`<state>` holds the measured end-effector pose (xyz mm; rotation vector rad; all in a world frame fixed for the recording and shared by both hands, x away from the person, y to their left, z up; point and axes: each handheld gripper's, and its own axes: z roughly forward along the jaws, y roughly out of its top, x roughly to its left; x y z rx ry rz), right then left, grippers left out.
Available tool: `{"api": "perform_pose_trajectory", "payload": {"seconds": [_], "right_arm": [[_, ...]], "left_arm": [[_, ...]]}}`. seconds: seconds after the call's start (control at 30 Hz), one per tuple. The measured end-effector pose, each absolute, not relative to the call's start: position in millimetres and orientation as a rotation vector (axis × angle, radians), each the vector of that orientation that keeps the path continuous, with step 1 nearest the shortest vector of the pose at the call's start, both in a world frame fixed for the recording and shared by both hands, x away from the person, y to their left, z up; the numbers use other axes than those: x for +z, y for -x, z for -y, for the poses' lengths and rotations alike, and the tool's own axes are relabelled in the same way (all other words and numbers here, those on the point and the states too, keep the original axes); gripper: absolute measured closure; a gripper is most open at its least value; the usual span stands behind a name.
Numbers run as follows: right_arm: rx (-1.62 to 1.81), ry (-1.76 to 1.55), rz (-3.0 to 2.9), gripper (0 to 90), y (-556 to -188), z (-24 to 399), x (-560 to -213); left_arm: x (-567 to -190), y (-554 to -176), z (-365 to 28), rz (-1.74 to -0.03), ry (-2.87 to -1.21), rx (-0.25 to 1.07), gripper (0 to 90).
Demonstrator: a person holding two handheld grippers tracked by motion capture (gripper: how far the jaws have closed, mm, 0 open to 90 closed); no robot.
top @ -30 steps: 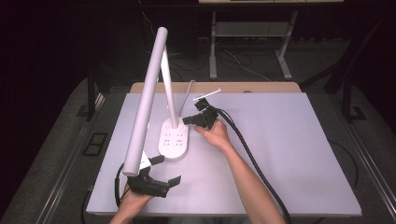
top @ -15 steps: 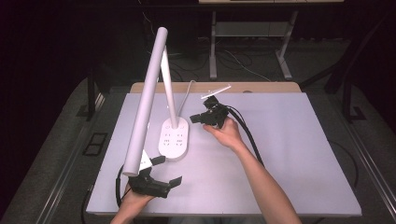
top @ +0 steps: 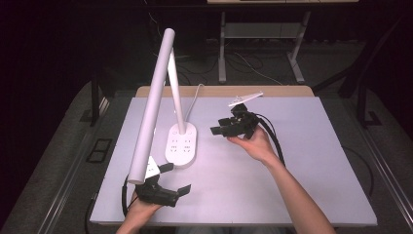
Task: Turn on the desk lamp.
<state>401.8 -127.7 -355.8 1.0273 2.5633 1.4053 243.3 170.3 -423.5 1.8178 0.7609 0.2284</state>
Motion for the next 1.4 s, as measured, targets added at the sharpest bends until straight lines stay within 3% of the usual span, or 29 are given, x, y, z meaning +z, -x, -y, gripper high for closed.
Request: {"api": "perform_pose_trajectory", "payload": {"seconds": [0.13, 0.3, 0.37, 1.4], "right_arm": [[1.423, -1.027, -2.547, 20.3, -393, 142, -355], [1.423, -1.032, -2.525, 10.1, -379, 158, -358], [1.422, -1.046, -2.524, 0.2, -375, 164, -360], [1.422, -1.211, -2.406, 0.3, -301, 255, -380]], "left_arm": [[-424, -243, -170, -0.760, -1.821, 0.227, 0.0], [-424, -244, -168, -0.758, -1.831, 0.225, 0.0], [-424, -243, -168, -0.758, -1.833, 0.225, 0.0], [-424, -243, -165, -0.751, -1.837, 0.225, 0.0]]}}
